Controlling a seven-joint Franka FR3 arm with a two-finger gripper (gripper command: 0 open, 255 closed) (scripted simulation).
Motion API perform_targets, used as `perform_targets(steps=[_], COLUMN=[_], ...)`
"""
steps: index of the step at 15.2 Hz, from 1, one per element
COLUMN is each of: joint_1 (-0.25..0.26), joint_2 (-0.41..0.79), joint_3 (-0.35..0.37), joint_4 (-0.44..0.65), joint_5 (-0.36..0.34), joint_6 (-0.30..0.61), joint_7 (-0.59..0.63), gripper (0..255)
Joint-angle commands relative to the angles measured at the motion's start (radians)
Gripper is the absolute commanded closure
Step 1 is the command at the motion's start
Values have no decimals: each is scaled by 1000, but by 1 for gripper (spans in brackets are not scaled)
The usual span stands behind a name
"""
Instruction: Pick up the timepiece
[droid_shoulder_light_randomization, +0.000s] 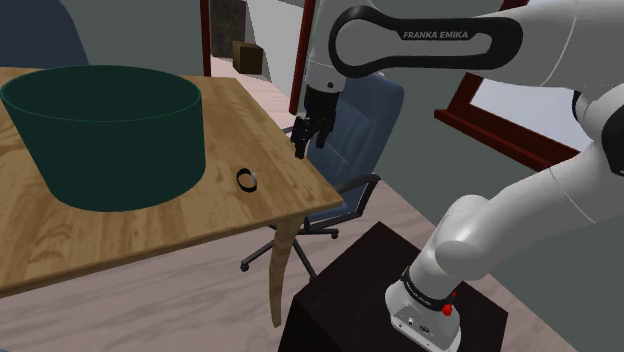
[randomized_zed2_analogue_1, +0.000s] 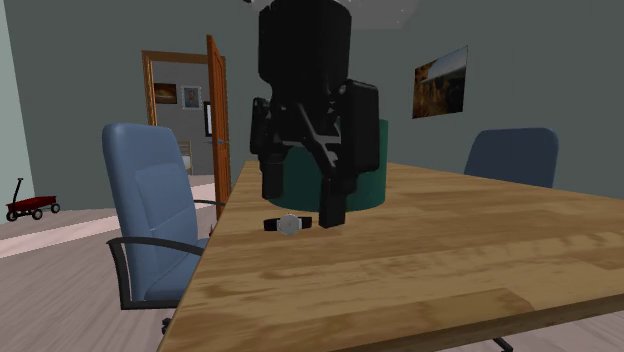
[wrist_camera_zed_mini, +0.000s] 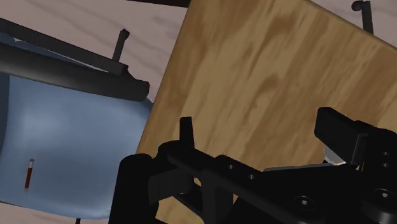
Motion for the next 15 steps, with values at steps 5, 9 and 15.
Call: perform_targets(steps=[5,9,15], joint_1=[27,47,58], joint_2=[181,310,366], joint_3=[83,135,153], joint_4=[146,266,268], joint_5=[-7,-37,-54], joint_6=[61,83,140], joint_7=[91,159,184], gripper=[0,0,0])
